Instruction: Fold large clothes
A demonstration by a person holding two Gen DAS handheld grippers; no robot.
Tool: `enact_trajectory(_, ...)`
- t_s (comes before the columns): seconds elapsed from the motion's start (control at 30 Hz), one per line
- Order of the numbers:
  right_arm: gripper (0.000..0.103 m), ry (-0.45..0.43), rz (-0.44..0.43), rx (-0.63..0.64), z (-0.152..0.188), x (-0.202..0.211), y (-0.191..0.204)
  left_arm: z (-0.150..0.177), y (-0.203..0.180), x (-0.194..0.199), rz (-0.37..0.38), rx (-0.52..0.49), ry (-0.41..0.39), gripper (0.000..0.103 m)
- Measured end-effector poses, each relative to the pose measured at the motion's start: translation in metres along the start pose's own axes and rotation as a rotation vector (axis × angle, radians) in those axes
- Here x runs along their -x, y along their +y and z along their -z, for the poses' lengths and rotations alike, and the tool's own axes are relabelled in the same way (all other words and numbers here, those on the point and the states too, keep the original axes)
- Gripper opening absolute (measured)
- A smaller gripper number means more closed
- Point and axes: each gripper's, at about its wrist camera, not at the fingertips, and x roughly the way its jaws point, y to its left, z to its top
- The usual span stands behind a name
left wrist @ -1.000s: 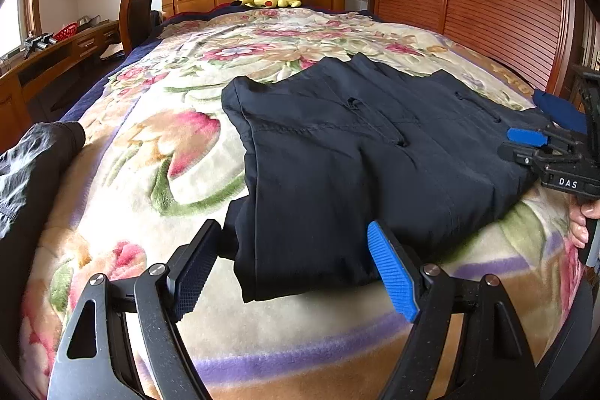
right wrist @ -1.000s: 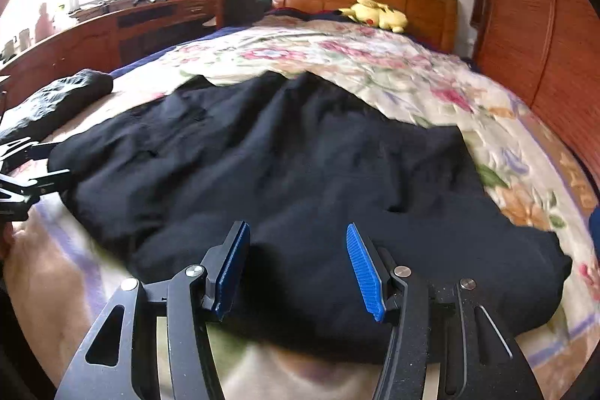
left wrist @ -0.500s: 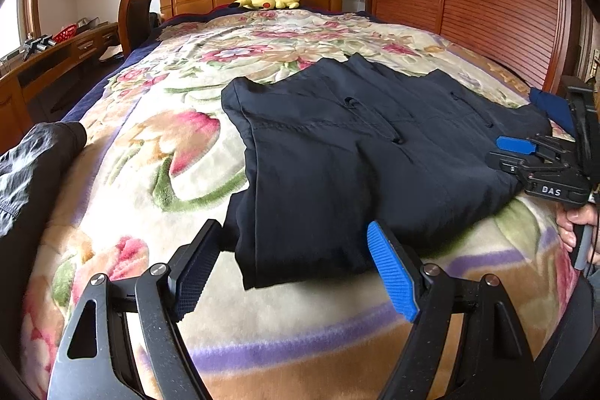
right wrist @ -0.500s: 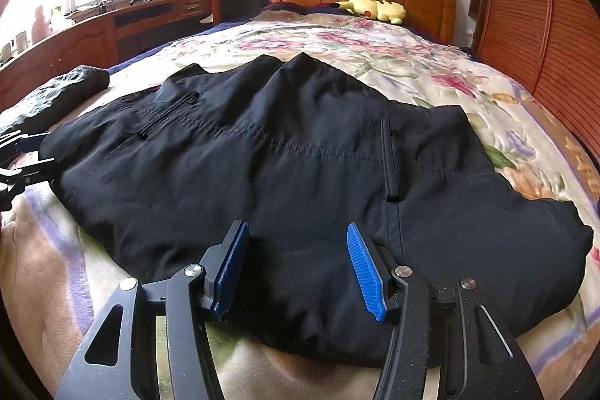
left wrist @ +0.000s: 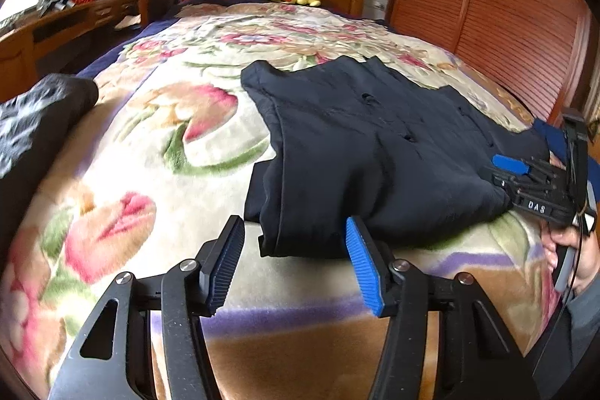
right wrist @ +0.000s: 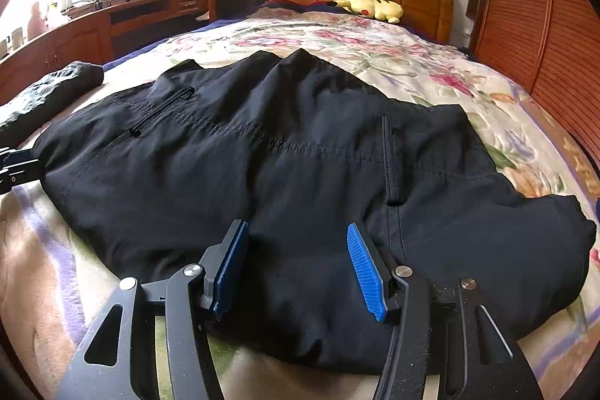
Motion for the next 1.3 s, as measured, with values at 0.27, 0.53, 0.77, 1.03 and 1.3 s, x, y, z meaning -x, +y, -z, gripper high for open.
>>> enact_trajectory(0.27, 0.057, -0.01, -0.022, -0.013, 0.001, 0.001, -0.003, 0.001, 0.002, -0.005, -0.035, 0.038, 0.034, 0.057)
enact_trajectory(0.53, 0.057, -0.001, -0.035, -0.016, 0.0, 0.003, -0.003, -0.007, -0.008, -0.002, -0.036, 0.028, 0.019, 0.022)
enact_trajectory(0.77, 0.057, -0.023, -0.08, -0.064, 0.0, 0.011, -0.01, -0.052, -0.048, 0.03, -0.067, -0.06, -0.119, 0.009)
enact_trajectory(1.03, 0.057, -0.092, -0.055, -0.18, 0.015, 0.055, -0.073, -0.11, -0.123, 0.045, 0.011, -0.206, -0.191, 0.008)
enact_trajectory(1.3, 0.057, -0.11, 0.159, -0.262, 0.05, 0.092, -0.153, -0.133, -0.24, 0.034, 0.129, -0.412, -0.215, 0.006)
